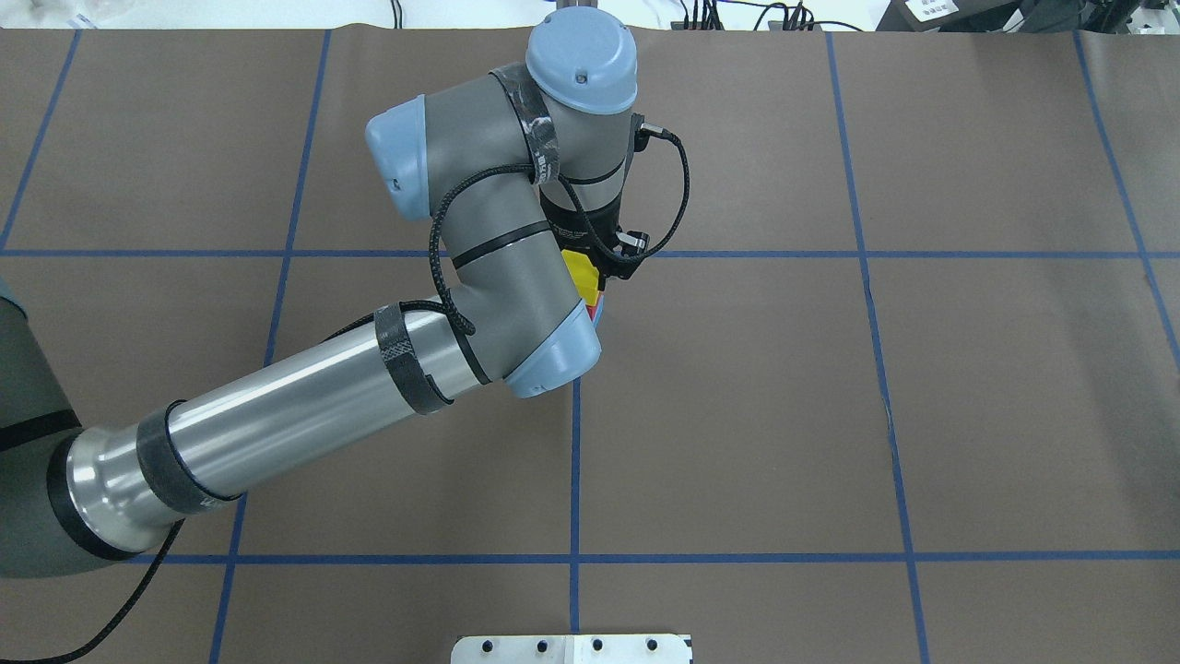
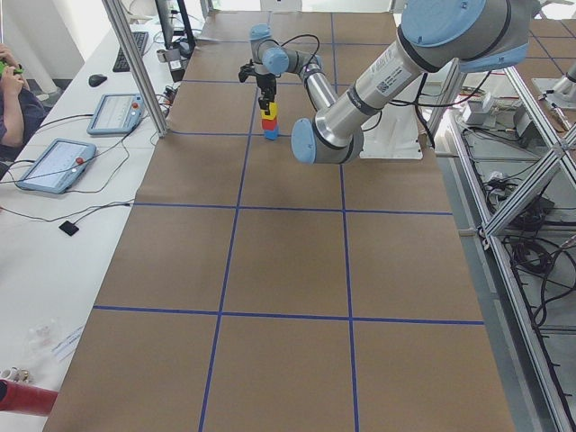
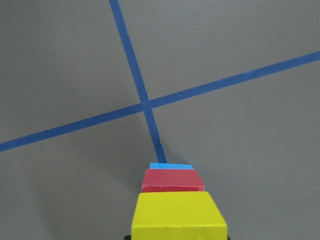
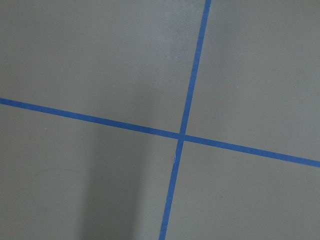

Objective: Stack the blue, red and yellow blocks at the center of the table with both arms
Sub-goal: 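Lower the yellow cube onto the red cube and open the left gripper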

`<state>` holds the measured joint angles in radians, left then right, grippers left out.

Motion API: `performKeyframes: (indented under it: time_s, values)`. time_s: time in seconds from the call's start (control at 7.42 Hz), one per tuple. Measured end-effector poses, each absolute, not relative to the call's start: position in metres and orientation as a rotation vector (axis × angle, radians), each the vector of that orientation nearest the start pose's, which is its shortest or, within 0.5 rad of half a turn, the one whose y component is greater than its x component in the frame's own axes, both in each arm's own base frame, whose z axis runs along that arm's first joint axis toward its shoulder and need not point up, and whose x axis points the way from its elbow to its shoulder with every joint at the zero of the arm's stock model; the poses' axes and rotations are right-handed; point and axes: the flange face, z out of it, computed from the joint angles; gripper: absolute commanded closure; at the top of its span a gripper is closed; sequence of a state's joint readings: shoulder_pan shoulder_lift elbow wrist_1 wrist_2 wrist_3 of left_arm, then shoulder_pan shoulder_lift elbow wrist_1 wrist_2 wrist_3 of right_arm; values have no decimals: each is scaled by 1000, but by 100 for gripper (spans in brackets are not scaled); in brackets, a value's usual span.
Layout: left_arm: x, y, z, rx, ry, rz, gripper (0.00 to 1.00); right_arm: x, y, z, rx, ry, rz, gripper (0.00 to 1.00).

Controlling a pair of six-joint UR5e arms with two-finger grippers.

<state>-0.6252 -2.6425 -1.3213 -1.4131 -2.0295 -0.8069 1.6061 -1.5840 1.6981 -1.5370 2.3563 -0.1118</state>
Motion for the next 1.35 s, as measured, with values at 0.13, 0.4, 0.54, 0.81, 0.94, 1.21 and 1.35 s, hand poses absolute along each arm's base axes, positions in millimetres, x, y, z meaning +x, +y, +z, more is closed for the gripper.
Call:
performKeyframes:
  time_s: [0.13, 0.4, 0.54, 0.81, 0.94, 1.21, 1.35]
  values:
    - [575, -525, 88, 78, 786, 284, 100, 80, -490, 598, 197, -772, -131, 1]
    - [576, -526, 89, 78, 785, 283, 87, 80, -490, 598, 198, -772, -130, 1]
    - [576, -527, 90, 80, 788, 284, 77, 80, -490, 598, 198, -773, -130, 1]
    - [577, -528, 90, 85, 791, 285, 64, 80, -490, 598, 198, -772, -131, 1]
    - [578, -528, 91, 85, 791, 286, 54, 80, -490, 597, 199, -772, -131, 1]
    - [578, -528, 92, 84, 791, 286, 21, 80, -490, 598, 198, -772, -132, 1]
    - [579, -528, 93, 83, 790, 286, 0, 80, -490, 598, 198, -772, -132, 1]
